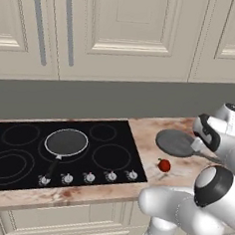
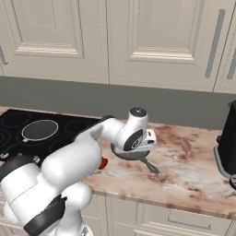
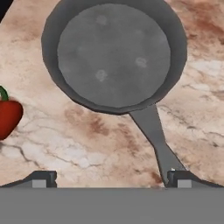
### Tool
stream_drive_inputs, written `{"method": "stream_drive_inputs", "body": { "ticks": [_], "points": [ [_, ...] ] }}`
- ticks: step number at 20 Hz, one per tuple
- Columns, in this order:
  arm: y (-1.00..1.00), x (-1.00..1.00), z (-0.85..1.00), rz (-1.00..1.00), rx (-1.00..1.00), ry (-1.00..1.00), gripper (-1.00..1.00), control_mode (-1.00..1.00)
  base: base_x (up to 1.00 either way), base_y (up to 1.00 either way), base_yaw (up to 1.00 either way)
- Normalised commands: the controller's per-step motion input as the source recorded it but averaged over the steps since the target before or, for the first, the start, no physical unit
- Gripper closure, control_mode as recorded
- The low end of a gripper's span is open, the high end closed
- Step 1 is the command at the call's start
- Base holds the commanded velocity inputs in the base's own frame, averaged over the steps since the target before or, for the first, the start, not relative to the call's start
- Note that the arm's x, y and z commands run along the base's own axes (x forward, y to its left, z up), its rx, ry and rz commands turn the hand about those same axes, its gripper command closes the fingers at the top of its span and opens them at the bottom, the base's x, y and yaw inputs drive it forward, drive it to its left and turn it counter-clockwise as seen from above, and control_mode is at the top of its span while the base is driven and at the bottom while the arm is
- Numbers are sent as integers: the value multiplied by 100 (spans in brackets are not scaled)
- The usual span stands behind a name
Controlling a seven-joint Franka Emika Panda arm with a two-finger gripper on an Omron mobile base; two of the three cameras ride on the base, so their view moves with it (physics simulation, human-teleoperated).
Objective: Place both pans onto different burners. Then place the bell pepper and the steak on different pans.
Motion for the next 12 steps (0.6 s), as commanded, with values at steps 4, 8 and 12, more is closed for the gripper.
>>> {"method": "stream_drive_inputs", "body": {
  "ticks": [4,8,12],
  "points": [
    [-9,12,-15,15,0,3,-100,-100,0,0,0],
    [-12,9,-10,11,0,2,-100,-100,0,0,0],
    [-13,11,-4,7,0,4,-100,-100,0,0,0]
  ]
}}
